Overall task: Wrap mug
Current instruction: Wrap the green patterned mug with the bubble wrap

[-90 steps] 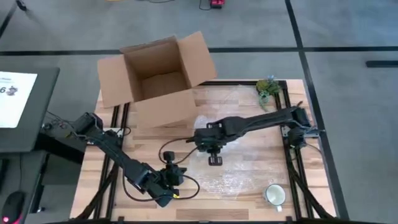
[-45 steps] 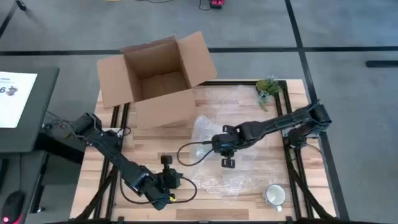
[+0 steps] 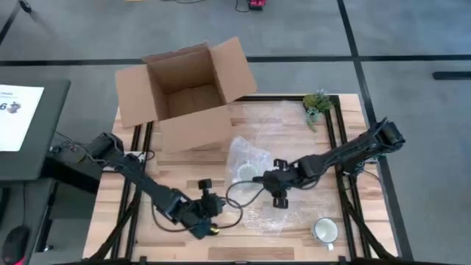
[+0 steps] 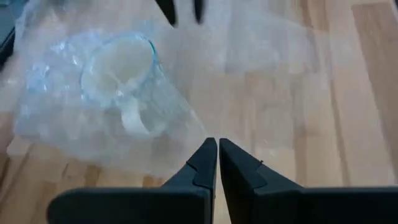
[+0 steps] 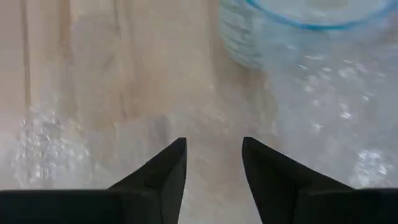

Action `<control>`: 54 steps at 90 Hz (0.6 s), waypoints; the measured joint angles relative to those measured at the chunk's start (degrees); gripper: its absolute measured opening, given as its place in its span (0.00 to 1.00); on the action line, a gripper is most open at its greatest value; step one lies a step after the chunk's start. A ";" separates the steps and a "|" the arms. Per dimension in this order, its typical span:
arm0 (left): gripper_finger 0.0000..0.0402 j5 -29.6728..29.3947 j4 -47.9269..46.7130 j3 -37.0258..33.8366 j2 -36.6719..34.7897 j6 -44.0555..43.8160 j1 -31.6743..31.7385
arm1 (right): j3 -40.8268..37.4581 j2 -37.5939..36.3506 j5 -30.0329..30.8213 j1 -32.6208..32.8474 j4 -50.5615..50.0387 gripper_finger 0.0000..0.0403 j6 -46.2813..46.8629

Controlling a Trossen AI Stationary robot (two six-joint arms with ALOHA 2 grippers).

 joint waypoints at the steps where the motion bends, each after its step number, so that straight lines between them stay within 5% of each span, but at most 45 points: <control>1: 0.00 0.22 0.50 0.09 0.00 0.29 0.37 | -0.05 0.04 0.48 0.38 0.27 0.36 0.22; 15: 0.00 3.58 2.87 3.06 0.00 5.99 7.34 | -0.33 0.10 5.38 6.21 1.77 0.35 3.78; 27: 0.04 13.37 2.22 5.40 0.00 8.28 14.22 | -0.33 0.07 9.68 10.90 1.90 0.34 6.03; 41: 0.21 20.72 2.24 6.05 -0.02 11.64 20.96 | -0.33 0.07 12.85 14.34 1.90 0.34 8.10; 54: 0.41 21.07 2.11 6.05 -0.02 14.47 25.46 | -0.33 0.05 13.77 16.57 2.20 0.34 9.11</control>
